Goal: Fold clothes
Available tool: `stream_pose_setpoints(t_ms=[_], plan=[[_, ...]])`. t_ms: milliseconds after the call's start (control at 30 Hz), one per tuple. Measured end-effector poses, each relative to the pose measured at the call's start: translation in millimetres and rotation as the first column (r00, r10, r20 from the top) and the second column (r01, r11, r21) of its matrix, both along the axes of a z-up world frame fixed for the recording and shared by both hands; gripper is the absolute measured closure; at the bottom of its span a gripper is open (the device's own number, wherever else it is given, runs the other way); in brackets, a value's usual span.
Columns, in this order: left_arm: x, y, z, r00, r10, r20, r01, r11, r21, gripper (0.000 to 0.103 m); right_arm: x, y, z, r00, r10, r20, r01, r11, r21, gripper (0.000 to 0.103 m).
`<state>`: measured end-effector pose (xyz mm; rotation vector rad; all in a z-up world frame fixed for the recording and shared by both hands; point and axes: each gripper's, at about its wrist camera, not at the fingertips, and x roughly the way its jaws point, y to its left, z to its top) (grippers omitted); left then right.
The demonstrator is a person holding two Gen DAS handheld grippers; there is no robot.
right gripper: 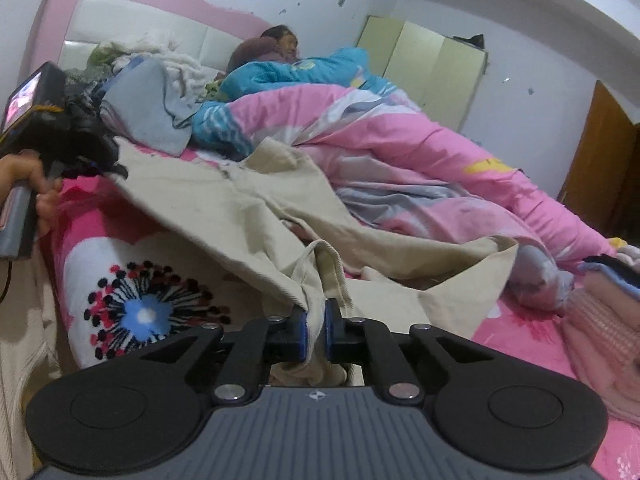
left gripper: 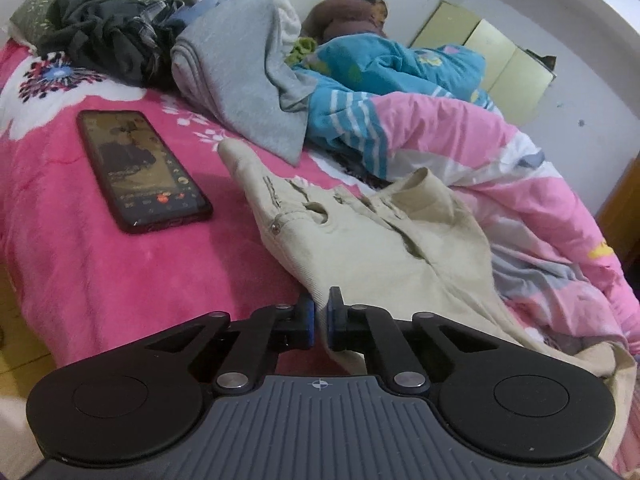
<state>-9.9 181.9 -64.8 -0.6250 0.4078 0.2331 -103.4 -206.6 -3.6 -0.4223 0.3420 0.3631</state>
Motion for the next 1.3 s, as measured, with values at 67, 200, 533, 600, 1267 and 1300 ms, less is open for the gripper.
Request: stream_pose_setpoints(t_ms=[67,200,533,600,1267,1300], plan=[[-8,-3,1,1.000,-0.003,0.002,0.003,1.000,-0.007,0.100,-2,-5,3,1.000,0.000,0.000,0.000,1.000,0.011,0.096],[-16,-10,2,1.000,-0.016,0.000,0.016,1.000,0.012,0.100,-5,-14,5,1.000,0.000,-0.012,0.000,1.000,0.023,0.096],[-14,-5,-15,0.999,-0.033,-0.038,0.034,0.999,0.019,0.094,-5,-14,-18,0.990,0.055,-0.133,-0.060,0.997,-0.039,0.094],[-15,-4,-15,0.998,-0.040,-0.038,0.040,0.999,0.013,0.090,-7,-19,-17,0.984,0.072,-0.164,-0.076,0.997,-0.019,0.088],[-31,-13,24,0.984,-0.041,0.175,0.006,0.981,0.193,0.034,55,-119,44,0.961,0.081,-0.263,0.108,0.770,0.629,0.048],[-24,-13,25,0.984,-0.044,0.173,0.012,0.983,0.185,0.034,63,-111,51,0.964,0.087,-0.250,0.091,0.778,0.622,0.048]])
